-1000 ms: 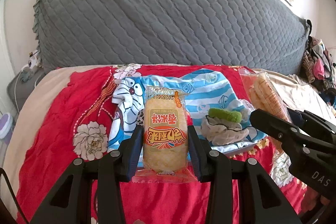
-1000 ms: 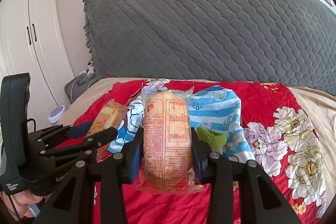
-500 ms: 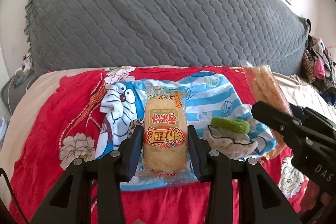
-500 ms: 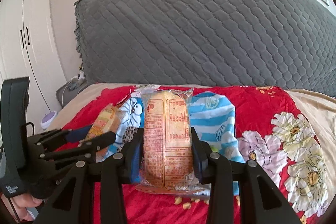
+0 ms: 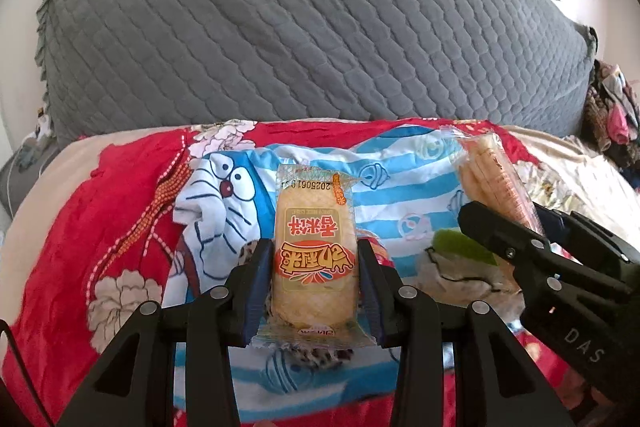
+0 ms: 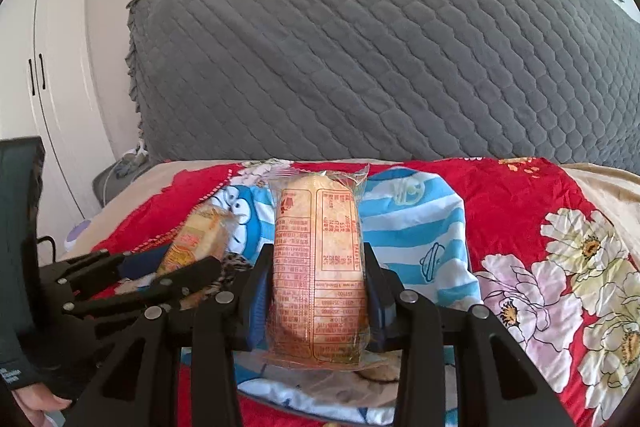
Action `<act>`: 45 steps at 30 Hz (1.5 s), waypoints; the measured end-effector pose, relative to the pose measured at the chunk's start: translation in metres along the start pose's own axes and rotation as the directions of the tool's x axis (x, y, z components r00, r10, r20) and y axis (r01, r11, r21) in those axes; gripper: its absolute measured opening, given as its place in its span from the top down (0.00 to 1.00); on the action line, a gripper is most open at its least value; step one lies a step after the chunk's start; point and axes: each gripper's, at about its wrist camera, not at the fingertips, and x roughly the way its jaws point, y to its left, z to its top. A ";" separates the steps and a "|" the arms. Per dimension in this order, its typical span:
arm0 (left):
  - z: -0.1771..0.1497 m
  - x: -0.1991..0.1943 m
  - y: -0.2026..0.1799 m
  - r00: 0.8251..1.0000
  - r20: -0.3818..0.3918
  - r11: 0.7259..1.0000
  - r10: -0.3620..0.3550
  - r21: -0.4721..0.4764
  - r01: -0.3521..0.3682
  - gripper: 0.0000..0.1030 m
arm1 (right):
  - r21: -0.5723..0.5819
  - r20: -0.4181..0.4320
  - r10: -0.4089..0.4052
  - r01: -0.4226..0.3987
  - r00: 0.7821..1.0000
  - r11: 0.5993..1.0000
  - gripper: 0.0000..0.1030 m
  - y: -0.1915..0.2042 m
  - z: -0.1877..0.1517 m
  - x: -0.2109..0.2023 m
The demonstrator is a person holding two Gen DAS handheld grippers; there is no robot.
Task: Organize objects
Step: 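Lift both snack bars and carry them over the striped shirt in the tray, then lower the yellow bar onto the shirt while the right tool lowers the pink bar beside it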
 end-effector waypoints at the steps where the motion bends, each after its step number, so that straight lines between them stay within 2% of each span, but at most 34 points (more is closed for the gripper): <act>1: 0.000 0.003 0.001 1.000 0.000 1.000 0.000 -0.002 0.000 0.58 | 0.003 -0.001 0.002 -0.002 1.000 1.000 0.61 -0.002 -0.001 0.003; 16: -0.002 0.030 0.006 1.000 -0.010 0.999 -0.009 -0.050 0.008 0.58 | -0.014 -0.014 -0.001 0.000 1.000 1.000 0.61 -0.006 -0.013 0.028; 45: -0.018 0.041 0.001 0.999 -0.039 1.000 0.010 -0.021 -0.011 0.59 | -0.029 -0.077 -0.026 0.024 0.997 0.999 0.61 -0.007 -0.027 0.049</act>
